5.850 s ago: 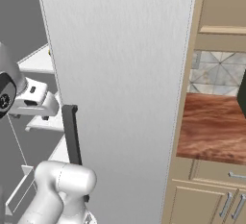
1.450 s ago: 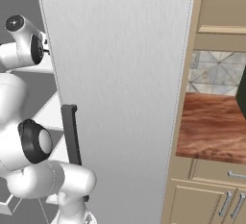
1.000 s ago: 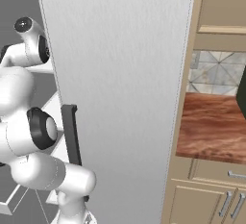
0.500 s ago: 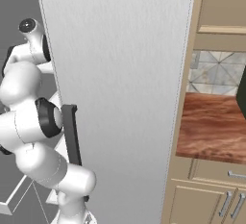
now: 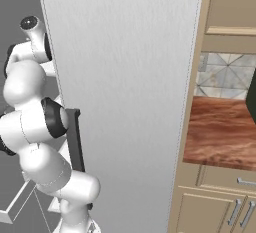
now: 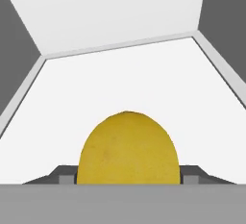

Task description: Take the lemon, kiwi, and sweet potato from the freezer and place them in the bowl on the counter.

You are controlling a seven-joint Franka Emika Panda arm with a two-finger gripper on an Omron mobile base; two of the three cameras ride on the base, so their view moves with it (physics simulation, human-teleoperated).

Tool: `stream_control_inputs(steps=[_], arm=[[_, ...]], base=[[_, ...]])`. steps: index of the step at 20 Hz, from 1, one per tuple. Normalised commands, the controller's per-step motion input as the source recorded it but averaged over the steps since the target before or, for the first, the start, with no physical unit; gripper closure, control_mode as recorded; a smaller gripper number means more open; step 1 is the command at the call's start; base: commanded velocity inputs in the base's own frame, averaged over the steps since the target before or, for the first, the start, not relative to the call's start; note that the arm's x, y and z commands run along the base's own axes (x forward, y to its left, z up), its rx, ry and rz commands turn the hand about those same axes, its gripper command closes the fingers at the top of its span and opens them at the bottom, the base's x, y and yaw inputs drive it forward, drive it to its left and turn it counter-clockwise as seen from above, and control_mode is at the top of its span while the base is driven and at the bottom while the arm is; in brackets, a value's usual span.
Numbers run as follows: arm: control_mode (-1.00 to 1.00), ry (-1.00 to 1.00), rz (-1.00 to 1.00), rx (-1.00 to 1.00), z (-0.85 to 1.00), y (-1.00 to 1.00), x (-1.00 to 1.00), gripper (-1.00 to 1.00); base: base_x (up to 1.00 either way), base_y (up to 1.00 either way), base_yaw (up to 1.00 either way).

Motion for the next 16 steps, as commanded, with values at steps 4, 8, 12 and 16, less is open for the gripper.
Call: stream_control_inputs(steps=[4,8,12,16], arm=[[-1.00,-0.01,0.00,0.00,0.00,-0.12,-0.54,1.00],[-1.00,-0.07,0.00,0.00,0.01,-0.40,-1.00,1.00],[-1.00,-0.01,0.00,0.00,0.00,-0.45,-0.81,1.00],[-1.00,0.01,0.00,0.00,0.01,-0.25,-0.83,1.00]], base=[[0.00,0.00,0.00],[0.00,0.00,0.00],[0.00,0.00,0.00],[0.00,0.00,0.00]])
